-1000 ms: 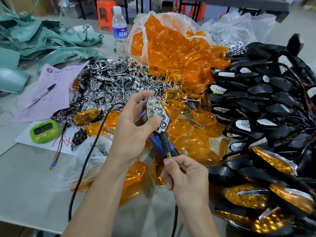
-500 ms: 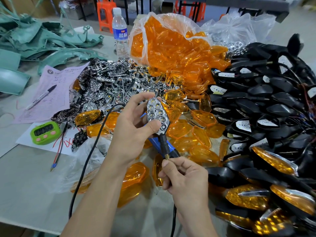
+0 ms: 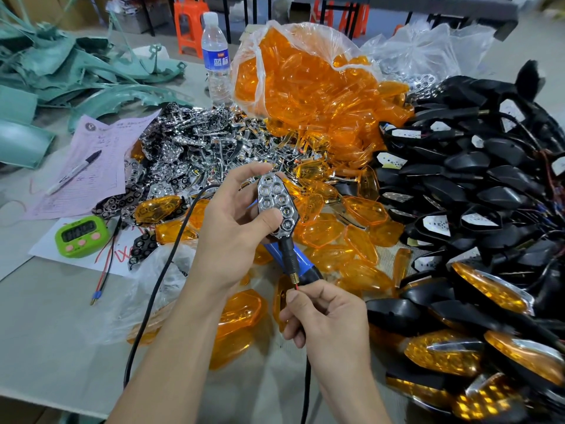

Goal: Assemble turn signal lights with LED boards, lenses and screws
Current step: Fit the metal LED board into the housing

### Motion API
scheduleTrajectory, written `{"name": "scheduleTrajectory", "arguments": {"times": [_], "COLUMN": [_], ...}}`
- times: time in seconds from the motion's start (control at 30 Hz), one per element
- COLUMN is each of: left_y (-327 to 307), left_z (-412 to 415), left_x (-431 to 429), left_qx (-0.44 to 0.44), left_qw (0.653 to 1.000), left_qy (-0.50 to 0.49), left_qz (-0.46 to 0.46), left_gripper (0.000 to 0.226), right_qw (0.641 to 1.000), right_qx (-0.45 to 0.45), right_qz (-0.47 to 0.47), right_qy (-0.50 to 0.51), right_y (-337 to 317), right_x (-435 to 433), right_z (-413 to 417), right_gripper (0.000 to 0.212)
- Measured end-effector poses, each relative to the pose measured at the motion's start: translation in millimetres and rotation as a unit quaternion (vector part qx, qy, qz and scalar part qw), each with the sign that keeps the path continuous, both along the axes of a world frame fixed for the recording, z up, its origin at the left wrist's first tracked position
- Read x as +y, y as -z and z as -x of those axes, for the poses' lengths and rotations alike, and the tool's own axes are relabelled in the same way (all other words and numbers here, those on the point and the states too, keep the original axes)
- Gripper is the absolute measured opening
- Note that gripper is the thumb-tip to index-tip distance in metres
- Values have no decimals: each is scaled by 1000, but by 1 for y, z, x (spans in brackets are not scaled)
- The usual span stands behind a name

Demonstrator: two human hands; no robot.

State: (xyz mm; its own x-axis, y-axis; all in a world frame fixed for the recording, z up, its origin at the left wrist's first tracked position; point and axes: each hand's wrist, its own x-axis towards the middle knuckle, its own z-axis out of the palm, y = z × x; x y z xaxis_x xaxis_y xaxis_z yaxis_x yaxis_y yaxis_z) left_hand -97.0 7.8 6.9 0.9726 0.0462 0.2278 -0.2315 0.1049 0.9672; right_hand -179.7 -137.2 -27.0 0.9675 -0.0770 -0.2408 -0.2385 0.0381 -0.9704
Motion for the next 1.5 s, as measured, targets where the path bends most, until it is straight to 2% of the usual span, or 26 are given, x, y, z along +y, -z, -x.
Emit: {"name": "scheduleTrajectory", "arguments": {"times": [0.1, 0.27, 0.7, 1.07, 1.3, 1.37, 1.47, 1.5], "left_y": [0, 1, -2, -4, -4, -5, -4, -4], "left_z": [0, 1, 3, 5, 5, 5, 6, 6], "left_x": [1, 1, -4, -6, -5, -5, -5, -4], "left_qx": [2, 2, -6, -8, 2, 7, 15, 17], "left_qw": [1000, 1000, 1000, 1000, 1000, 1000, 1000, 1000], "left_qy": [2, 4, 9, 20, 12, 7, -2, -4], "left_qz": [-2, -2, -2, -12, -16, -23, -16, -13], "left_gripper": [53, 53, 52, 55, 59, 63, 64, 64], "right_qw": [1000, 999, 998, 995, 996, 998, 994, 990], "right_qx": [3, 4, -11, -12, -5, -2, -38, -59], "right_qz": [-14, -45, -49, -83, -81, -54, 100, 119], "right_qy": [10, 20, 35, 44, 38, 29, 36, 45], "right_y": [2, 2, 4, 9, 9, 8, 3, -1], "right_x": [1, 3, 3, 7, 3, 1, -7, -10], "right_z": [2, 0, 0, 1, 2, 1, -3, -7], "right_gripper": [21, 14, 13, 26, 19, 15, 18, 22]}}
